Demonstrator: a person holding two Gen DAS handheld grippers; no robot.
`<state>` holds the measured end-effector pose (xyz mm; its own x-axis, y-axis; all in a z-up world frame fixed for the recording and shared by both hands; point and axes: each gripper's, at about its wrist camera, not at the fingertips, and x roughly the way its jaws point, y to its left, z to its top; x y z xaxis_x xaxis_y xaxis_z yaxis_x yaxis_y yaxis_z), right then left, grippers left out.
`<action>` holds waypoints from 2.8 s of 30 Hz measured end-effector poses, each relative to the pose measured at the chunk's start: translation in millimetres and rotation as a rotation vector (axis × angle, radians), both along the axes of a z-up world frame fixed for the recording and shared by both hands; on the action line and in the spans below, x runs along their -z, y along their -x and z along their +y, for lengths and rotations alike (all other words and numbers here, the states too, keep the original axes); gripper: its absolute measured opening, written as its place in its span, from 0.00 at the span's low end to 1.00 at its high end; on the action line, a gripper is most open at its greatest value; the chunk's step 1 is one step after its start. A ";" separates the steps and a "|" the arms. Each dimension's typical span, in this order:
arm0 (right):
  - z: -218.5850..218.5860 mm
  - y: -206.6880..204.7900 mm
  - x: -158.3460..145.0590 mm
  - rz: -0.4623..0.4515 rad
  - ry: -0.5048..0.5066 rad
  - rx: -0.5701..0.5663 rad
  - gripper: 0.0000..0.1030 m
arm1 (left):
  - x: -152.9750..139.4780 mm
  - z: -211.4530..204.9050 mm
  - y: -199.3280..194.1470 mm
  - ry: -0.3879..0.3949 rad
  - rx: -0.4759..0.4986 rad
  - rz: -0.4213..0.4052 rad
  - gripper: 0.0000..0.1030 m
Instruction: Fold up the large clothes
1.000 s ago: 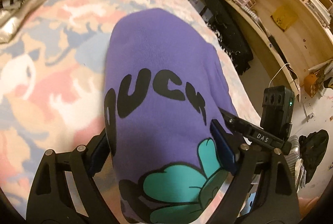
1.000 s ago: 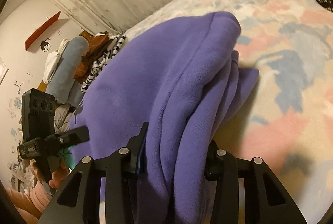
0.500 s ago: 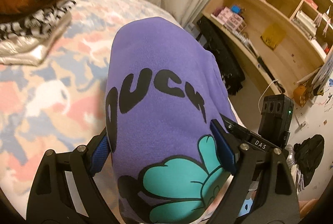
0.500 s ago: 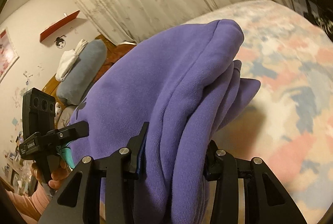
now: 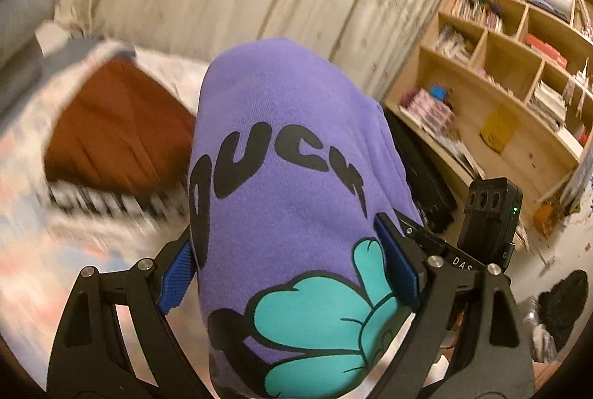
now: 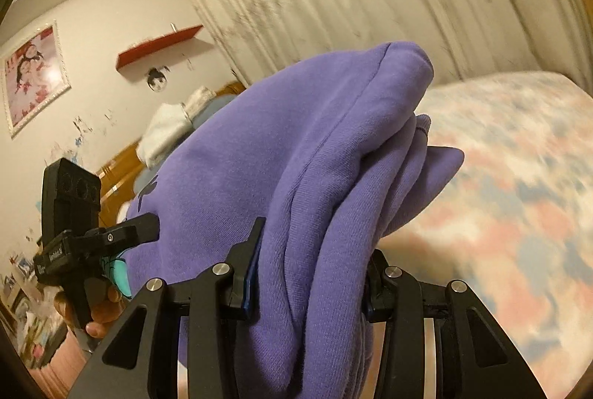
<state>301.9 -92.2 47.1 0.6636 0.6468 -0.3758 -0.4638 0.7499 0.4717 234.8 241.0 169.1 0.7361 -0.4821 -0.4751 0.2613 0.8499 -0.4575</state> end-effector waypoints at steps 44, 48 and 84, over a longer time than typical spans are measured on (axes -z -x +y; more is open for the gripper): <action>168.3 -300.4 224.1 0.170 0.129 -0.010 0.75 | 62.9 200.3 -124.4 -0.150 -0.258 0.024 0.90; 146.2 -253.1 189.7 0.140 0.175 -0.008 0.77 | 51.5 170.1 -85.7 -0.176 -0.299 0.046 0.90; -79.0 255.9 74.1 0.079 0.445 0.319 0.91 | 77.0 -126.4 203.0 -0.373 -0.272 0.161 0.90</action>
